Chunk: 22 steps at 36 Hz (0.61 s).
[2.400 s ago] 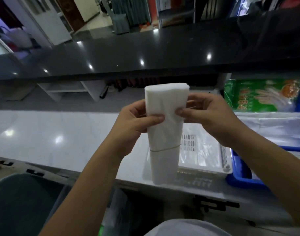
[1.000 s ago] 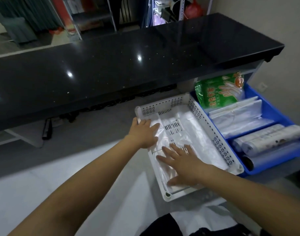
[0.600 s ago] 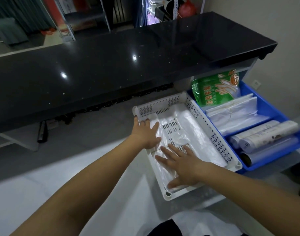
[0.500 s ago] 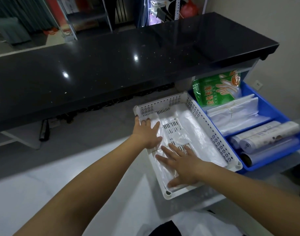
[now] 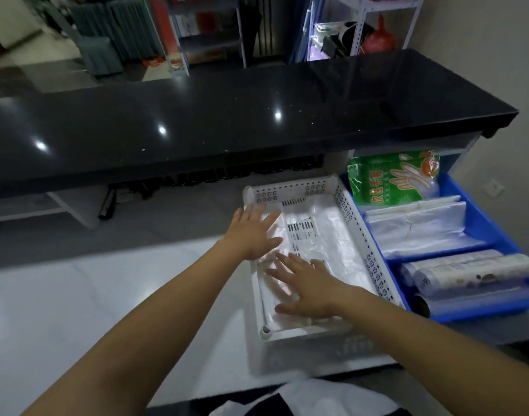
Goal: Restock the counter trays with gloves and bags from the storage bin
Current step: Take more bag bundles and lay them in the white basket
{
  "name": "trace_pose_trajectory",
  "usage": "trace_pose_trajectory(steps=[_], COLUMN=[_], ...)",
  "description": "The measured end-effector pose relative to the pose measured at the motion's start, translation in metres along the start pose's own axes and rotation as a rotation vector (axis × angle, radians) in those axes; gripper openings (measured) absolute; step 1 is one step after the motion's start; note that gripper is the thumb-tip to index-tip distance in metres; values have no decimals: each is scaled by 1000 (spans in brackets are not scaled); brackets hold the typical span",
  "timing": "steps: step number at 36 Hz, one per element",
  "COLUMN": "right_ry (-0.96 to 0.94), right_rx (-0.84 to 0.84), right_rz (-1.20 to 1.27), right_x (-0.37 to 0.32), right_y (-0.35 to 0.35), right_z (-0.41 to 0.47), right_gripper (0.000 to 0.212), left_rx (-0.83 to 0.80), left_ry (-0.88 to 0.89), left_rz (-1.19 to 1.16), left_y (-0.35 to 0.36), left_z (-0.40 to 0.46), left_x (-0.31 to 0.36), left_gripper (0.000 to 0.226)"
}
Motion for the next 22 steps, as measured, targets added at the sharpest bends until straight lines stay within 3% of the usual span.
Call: trace_pose_trajectory(steps=[7, 11, 15, 19, 22], right_ry=[-41, -192, -389, -561, -646], right_rx=[105, 117, 125, 134, 45], right_rz=[70, 211, 332, 290, 236], right_x=[4, -9, -34, -60, -73], right_y=[-22, -25, -10, 26, 66], right_z=[-28, -55, -84, -113, -132], right_gripper=[72, 72, 67, 68, 71], left_rx=[263, 316, 385, 432, 380], left_ry=[-308, -559, -816, -1070, -1219], left_rz=[-280, -334, -456, -571, -617], left_y=[-12, 8, 40, 83, 119], left_z=[-96, -177, -259, -330, -373], left_x=[-10, 4, 43, 99, 148], left_gripper=[68, 70, 74, 77, 80])
Point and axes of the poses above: each hand's wrist, its own z-axis towards the middle knuckle, its own y-axis out of the palm, x = y × z, the point moved 5 cm from there along z, towards the middle knuckle
